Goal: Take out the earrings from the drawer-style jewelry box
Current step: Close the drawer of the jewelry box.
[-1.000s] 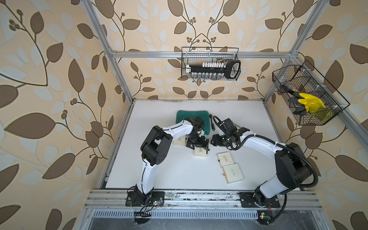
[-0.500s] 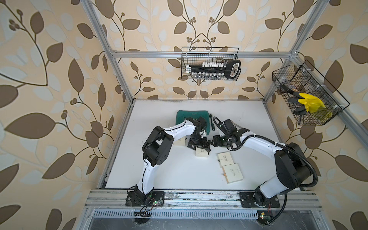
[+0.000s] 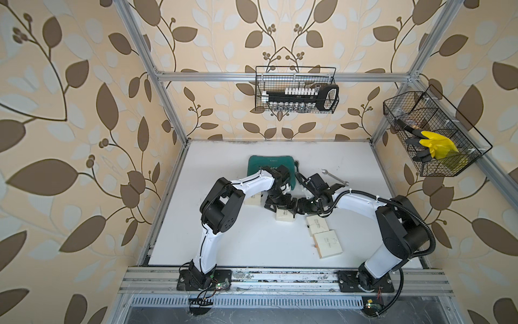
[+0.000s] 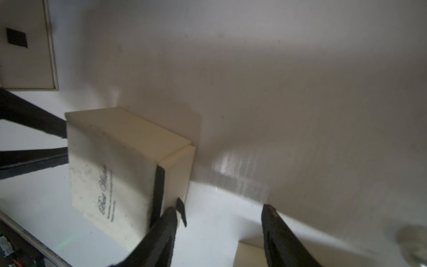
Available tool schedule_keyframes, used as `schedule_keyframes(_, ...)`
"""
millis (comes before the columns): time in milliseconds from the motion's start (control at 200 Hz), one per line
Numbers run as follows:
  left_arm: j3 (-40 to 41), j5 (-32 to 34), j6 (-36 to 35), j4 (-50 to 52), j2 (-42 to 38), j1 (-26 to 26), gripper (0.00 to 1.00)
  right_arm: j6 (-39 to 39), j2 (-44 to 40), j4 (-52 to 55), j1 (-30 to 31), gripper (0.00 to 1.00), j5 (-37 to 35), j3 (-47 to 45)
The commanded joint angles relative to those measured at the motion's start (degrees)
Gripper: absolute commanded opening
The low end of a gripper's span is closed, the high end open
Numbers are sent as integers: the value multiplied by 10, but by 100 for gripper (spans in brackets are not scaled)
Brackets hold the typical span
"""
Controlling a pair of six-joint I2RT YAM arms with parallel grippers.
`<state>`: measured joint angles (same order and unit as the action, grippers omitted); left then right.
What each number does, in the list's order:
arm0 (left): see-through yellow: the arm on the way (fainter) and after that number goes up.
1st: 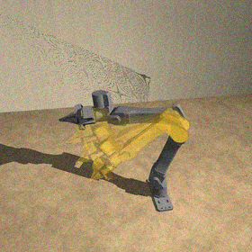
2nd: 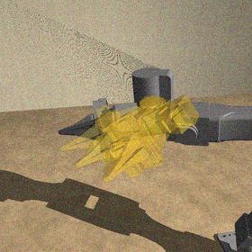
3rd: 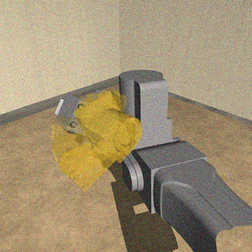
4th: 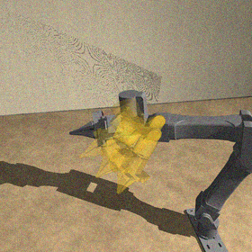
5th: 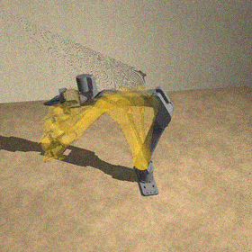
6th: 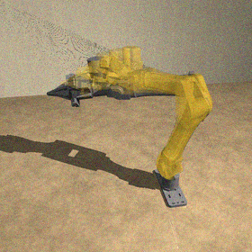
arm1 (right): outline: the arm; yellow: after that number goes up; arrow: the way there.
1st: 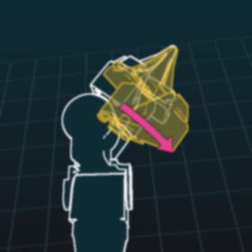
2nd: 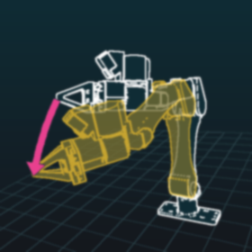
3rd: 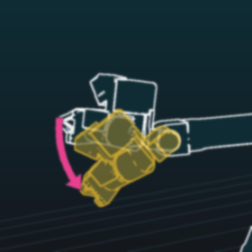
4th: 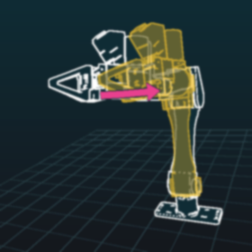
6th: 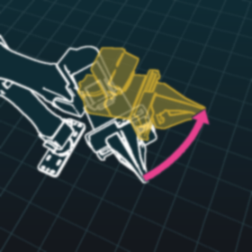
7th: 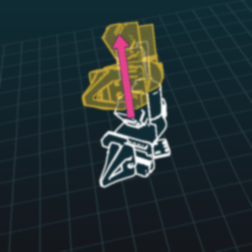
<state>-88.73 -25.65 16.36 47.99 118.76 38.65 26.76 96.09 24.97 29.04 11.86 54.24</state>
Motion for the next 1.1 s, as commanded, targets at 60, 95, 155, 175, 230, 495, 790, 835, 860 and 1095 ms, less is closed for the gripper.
schedule_keyframes(60, 2, -23, -17, -1, -27, 4, 99, -3, 26, -55, 4, 59, 77, 2)
schedule_keyframes(95, 1, -22, -18, -1, -25, 4, 99, -1, 32, -62, 4, 59, 89, 7)
schedule_keyframes(155, 0, -20, -18, 1, -23, 4, 99, 0, 44, -68, 4, 59, 108, 16)
schedule_keyframes(175, 0, -19, -18, 2, -22, 4, 99, 1, 47, -71, 4, 59, 113, 19)
schedule_keyframes(230, 0, -15, -19, 4, -21, 4, 99, 3, 54, -75, 4, 58, 125, 24)
schedule_keyframes(495, -3, 47, -17, 29, -9, 4, 99, 11, 19, -6, 4, 59, -25, 31)
schedule_keyframes(790, -10, 61, -16, 37, 9, 4, 99, 9, -39, 11, 2, 61, -96, 15)
schedule_keyframes(835, -15, 81, -10, 49, 15, 4, 99, 9, -46, 11, 0, 61, -100, 12)
schedule_keyframes(860, -18, 95, -7, 55, 19, 4, 99, 10, -50, 10, -1, 60, -101, 10)
schedule_keyframes(1095, -54, 276, 2, 117, 49, -1, 99, 3, -85, 19, -13, 61, -117, 3)
